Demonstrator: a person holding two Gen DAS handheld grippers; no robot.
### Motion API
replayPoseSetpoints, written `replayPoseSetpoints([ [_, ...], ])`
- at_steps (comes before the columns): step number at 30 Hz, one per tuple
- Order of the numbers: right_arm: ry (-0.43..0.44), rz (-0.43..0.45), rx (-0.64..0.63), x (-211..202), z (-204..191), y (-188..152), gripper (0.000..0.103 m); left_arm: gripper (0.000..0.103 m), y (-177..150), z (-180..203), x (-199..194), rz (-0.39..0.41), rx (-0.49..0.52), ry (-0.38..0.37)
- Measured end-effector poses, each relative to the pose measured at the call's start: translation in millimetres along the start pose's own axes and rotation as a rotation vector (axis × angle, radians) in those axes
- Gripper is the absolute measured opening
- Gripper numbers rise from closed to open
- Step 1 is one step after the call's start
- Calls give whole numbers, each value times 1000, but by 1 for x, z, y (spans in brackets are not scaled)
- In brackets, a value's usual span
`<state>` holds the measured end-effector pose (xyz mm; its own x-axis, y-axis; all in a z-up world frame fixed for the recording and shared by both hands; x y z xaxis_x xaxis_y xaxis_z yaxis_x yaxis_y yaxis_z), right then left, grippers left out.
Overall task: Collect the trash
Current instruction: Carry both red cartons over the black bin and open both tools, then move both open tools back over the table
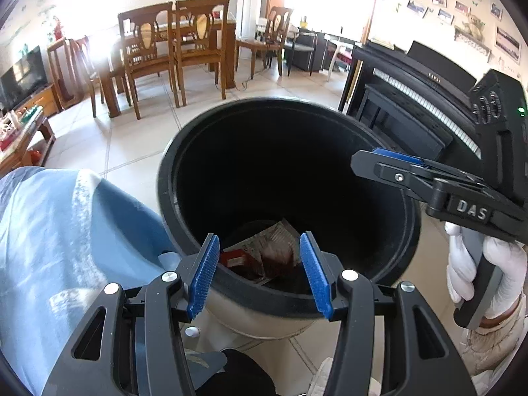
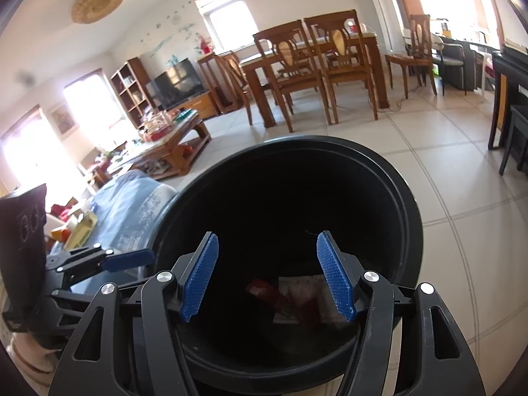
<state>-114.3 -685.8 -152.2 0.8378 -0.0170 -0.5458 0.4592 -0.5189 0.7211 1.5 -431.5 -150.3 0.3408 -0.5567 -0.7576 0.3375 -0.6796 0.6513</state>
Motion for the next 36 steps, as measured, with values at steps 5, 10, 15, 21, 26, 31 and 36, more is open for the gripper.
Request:
replayPoseSetpoints([
  [5, 17, 9, -34, 0, -25, 4, 73, 70, -13, -19, -26, 53, -25, 42],
  [10, 43, 10, -55, 3, -55, 6, 81, 77, -24, -46, -52, 92, -89, 82],
  [15, 70, -2, -100, 12, -95, 5, 86, 79, -37, -79, -72, 116, -150, 124],
  [21, 105, -29, -175, 30, -150, 2, 89, 80, -56, -122, -95, 137, -243, 158],
  [26, 137, -58, -245, 48, -199, -3, 93, 83, -76, -160, -113, 157, -306, 194],
  [31, 165, -84, -295, 65, -240, -6, 93, 83, -98, -195, -131, 177, -351, 240],
  [36, 204, -119, -348, 88, -285, -13, 93, 83, -118, -234, -148, 191, -401, 303],
])
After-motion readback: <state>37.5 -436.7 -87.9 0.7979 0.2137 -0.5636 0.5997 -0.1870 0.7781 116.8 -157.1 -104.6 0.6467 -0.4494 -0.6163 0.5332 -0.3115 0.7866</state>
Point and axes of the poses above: each gripper's, at about its wrist camera, not at the fingertips, and x roughly the way its jaws point, z to its right, y to its top, the point moved 9 cm from there along x, roughly the way its jaws point, and after that the axes turned 9 degrees about y, right-handed, at the moved point
